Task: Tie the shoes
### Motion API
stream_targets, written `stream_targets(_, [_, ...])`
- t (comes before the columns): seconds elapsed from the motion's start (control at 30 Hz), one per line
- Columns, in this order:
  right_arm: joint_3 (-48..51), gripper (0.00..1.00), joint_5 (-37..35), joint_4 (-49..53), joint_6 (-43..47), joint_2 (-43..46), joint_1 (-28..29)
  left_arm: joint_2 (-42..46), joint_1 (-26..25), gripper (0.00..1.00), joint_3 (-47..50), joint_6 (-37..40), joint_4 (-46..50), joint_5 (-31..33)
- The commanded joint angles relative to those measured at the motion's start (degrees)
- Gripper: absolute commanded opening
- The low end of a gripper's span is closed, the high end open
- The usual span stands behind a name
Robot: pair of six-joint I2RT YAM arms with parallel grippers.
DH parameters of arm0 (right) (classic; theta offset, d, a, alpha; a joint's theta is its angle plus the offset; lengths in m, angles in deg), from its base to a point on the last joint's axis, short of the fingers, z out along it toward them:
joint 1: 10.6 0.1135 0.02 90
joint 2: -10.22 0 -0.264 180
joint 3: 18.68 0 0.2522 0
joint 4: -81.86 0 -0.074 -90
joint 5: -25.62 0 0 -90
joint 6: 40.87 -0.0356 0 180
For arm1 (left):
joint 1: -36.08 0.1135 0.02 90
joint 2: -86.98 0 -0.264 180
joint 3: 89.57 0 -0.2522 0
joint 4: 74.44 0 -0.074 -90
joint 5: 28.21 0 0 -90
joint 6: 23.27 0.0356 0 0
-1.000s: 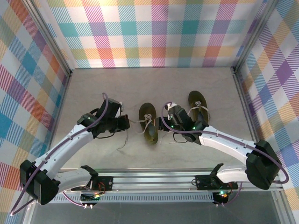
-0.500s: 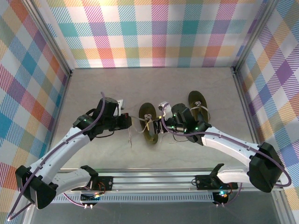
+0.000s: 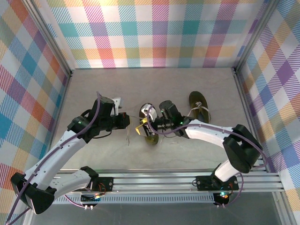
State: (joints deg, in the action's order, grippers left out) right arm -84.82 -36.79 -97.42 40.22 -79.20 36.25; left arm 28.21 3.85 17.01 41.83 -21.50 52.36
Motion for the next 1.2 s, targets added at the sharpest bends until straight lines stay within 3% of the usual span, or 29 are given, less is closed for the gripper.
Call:
stream_targets(0.0, [-2.8, 0.56, 3.6, -4.7, 0.8, -2.2, 0.4, 1.1, -0.2, 0.0, -1.8, 1.2, 1.9, 0.4])
stream_targets(0.33, [-6.6, 0.54, 7.6, -4.9, 0.0, -7.3, 0.7, 0.7, -0.2, 0.0, -1.8, 1.3, 1.6, 0.6])
stream_targets(0.47, [-6.4, 0.33, 7.9, -6.5, -1.4, -7.4, 0.7, 0.7, -0.2, 0.0, -1.7, 1.4, 1.6, 0.6])
stream_targets(0.57, [-5.6, 0.03, 6.1, -6.9, -2.5, -6.4, 0.7, 0.7, -0.2, 0.0, -1.5, 1.5, 1.6, 0.6])
stream_targets(0.6, [-5.2, 0.0, 4.9, -6.6, -2.7, -5.8, 0.7, 0.7, -0.2, 0.0, -1.4, 1.4, 1.5, 0.7])
stream_targets(0.7, [-3.1, 0.0, -0.7, -4.9, -3.5, -2.5, 0.7, 0.8, -0.2, 0.11, -0.9, 1.3, 1.3, 1.0])
stream_targets(0.8, [-1.8, 0.0, -10.7, 2.0, -3.5, 1.4, 0.7, 0.9, -0.1, 0.2, -0.5, 1.2, 0.9, 1.0])
stream_targets(0.93, [-0.5, 0.0, -21.9, 10.6, -3.3, 5.3, 0.7, 0.9, 0.1, 0.21, 0.1, 1.3, 0.5, 1.1])
stream_targets(1.17, [1.8, 0.0, -28.3, 14.4, -2.7, 11.2, 0.6, 0.1, 0.2, 0.19, 0.6, 1.0, 0.0, 1.7])
